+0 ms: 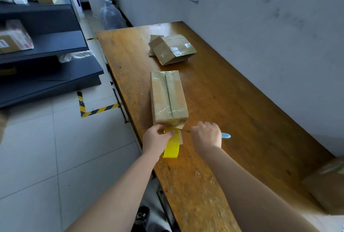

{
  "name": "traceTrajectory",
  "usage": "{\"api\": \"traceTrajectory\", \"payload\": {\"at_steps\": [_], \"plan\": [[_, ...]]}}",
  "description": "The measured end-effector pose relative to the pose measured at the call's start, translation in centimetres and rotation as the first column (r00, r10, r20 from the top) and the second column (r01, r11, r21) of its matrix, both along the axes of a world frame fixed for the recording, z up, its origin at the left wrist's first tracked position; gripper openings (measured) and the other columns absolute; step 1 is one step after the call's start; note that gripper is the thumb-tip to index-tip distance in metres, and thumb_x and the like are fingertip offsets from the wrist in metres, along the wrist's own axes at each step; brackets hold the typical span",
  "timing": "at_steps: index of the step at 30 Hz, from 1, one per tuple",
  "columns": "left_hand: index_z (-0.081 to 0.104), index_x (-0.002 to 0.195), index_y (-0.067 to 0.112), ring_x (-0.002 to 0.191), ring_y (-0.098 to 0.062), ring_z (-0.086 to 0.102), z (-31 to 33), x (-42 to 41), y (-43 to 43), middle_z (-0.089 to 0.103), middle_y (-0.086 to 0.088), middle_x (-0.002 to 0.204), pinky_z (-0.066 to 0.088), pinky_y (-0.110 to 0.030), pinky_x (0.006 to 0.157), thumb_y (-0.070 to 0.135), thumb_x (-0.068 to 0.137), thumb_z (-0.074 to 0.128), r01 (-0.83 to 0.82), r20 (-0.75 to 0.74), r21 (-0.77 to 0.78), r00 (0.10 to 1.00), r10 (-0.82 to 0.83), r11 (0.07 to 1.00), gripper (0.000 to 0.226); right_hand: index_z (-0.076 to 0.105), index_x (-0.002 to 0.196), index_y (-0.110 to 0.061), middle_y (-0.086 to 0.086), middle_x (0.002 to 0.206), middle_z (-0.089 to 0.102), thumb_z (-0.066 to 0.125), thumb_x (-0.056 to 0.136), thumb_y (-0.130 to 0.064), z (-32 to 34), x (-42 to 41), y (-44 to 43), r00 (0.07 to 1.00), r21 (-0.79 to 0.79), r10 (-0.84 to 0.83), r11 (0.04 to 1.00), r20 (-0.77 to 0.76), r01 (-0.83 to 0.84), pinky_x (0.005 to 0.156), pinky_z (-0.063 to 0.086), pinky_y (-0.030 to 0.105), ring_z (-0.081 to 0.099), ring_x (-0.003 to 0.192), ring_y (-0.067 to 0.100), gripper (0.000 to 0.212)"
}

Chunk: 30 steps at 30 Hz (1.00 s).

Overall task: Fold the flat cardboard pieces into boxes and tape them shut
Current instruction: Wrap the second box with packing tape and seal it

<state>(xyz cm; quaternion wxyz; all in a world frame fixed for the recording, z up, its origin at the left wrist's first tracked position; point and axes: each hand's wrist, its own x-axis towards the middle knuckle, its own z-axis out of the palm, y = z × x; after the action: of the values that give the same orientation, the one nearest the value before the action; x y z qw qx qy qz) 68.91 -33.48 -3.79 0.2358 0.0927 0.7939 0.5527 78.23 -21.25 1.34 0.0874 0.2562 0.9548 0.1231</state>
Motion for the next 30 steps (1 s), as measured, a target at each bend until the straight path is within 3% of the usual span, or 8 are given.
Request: {"api": "traceTrajectory", "payload": {"at_steps": [5,8,11,13,15,18,23,30], "plan": [[0.059,0.098,0.033,0.082,-0.001,0.055,0.2,-0.4,-0.3,0.057,0.018,0.091,0.043,-0.019,0.059,0.041,0.078,0.076,0.054,-0.011,-0.061,0.998,-0.054,0.997,0.028,0.063,0.099,-0.026,-0.005,0.088,0.062,0.046,0.1,-0.034,-3.5,3.1,0.9,0.975,-0.168,-0.201,0.968,-0.091,0.184,0.07,0.036,0.029,0.054,0.084,0.016,0.018],[0.057,0.097,0.037,0.081,-0.002,0.056,0.2,-0.4,-0.4,0.058,0.016,0.092,0.043,-0.02,0.059,0.043,0.079,0.075,0.07,0.004,-0.066,0.998,-0.07,0.995,0.026,0.063,0.105,-0.023,-0.001,0.102,0.063,0.04,0.101,-0.037,-5.7,4.5,0.8,0.953,-0.346,-0.302,0.897,-0.022,0.276,0.074,0.038,0.03,0.055,0.097,0.02,0.027],[0.054,0.092,0.04,0.082,-0.003,0.057,0.2,-0.5,-0.5,0.058,0.014,0.093,0.046,-0.021,0.06,0.044,0.08,0.074,0.09,0.014,-0.062,0.996,-0.09,0.994,0.023,0.058,0.118,-0.022,0.001,0.118,0.058,0.041,0.101,-0.04,-6.7,4.9,0.6,0.944,-0.35,-0.325,0.879,0.056,0.323,0.086,0.04,0.032,0.049,0.113,0.022,0.031],[0.054,0.091,0.04,0.083,-0.004,0.058,0.0,-0.5,-0.6,0.059,0.012,0.094,0.052,-0.025,0.065,0.044,0.08,0.073,0.099,0.024,-0.055,0.995,-0.098,0.994,0.022,0.051,0.127,-0.021,0.003,0.124,0.055,0.046,0.098,-0.045,-6.2,4.1,0.5,0.925,-0.329,-0.365,0.89,-0.101,0.315,0.092,0.041,0.035,0.047,0.116,0.023,0.039],[0.056,0.092,0.039,0.084,-0.006,0.059,-0.1,-0.4,-0.6,0.06,0.011,0.095,0.054,-0.028,0.069,0.044,0.079,0.074,0.099,0.026,-0.046,0.995,-0.097,0.994,0.022,0.048,0.133,-0.019,0.007,0.127,0.054,0.051,0.094,-0.047,-4.3,2.3,0.3,0.841,-0.374,-0.338,0.91,-0.422,0.178,0.091,0.044,0.039,0.048,0.115,0.026,0.049],[0.058,0.09,0.038,0.086,-0.004,0.06,0.1,-0.3,-0.5,0.063,0.015,0.095,0.049,-0.024,0.066,0.043,0.078,0.075,0.067,0.037,0.006,0.997,-0.067,0.998,0.022,0.045,0.135,-0.021,0.009,0.134,0.052,0.059,0.084,-0.057,-1.6,-1.3,0.1,0.757,-0.215,-0.078,0.973,-0.649,-0.083,0.094,0.046,0.044,0.048,0.121,0.029,0.064],[0.06,0.091,0.034,0.09,-0.003,0.061,0.1,-0.4,-0.7,0.065,0.015,0.095,0.048,-0.022,0.07,0.039,0.078,0.076,0.06,0.052,0.031,0.997,-0.062,0.998,0.021,0.032,0.148,-0.027,0.007,0.157,0.029,0.067,0.081,-0.057,-1.0,-4.8,0.3,0.897,-0.206,0.096,0.958,-0.432,-0.202,0.114,0.027,0.045,0.022,0.145,0.029,0.082],[0.059,0.088,0.035,0.089,-0.003,0.062,0.2,-0.9,-0.4,0.065,0.016,0.094,0.054,-0.031,0.08,0.035,0.077,0.075,0.1,0.045,0.037,0.994,-0.102,0.994,0.019,0.046,0.139,-0.017,0.013,0.143,0.043,0.073,0.079,-0.046,-1.2,-6.0,0.3,0.902,-0.157,0.123,0.966,-0.413,-0.204,0.104,0.039,0.048,0.032,0.136,0.034,0.072]]}}
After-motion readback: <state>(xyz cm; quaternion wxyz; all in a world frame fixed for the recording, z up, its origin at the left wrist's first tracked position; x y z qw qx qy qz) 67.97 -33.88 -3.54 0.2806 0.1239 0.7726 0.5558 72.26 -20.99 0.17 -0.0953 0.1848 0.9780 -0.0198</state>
